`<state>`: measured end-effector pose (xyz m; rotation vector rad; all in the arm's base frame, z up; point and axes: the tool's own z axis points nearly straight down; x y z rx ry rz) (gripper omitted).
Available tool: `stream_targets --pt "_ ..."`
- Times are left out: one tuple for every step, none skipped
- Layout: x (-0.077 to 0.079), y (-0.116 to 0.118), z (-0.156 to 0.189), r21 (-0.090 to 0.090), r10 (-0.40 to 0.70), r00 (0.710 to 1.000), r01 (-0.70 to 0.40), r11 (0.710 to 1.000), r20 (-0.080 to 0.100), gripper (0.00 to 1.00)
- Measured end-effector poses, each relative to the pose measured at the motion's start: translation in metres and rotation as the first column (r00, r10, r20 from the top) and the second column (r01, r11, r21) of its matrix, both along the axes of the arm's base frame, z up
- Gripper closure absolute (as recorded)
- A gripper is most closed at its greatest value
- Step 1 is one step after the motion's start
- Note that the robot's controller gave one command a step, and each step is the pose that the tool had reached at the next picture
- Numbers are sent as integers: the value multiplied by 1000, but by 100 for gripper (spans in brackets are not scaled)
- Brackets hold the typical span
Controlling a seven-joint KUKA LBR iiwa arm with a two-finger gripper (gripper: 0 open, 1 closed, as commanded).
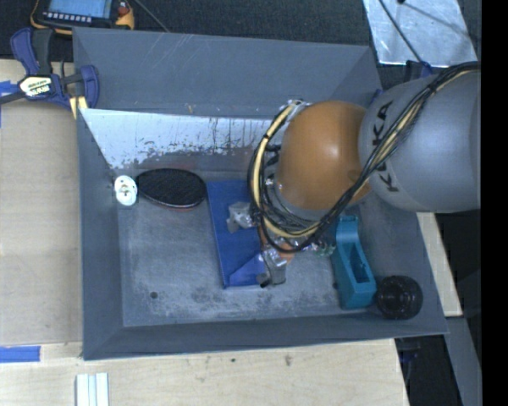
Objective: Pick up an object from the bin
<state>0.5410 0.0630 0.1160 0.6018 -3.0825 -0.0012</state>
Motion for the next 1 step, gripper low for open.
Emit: stream_targets --pt "-9 -3 3 -1 -146 989 146 989 1 0"
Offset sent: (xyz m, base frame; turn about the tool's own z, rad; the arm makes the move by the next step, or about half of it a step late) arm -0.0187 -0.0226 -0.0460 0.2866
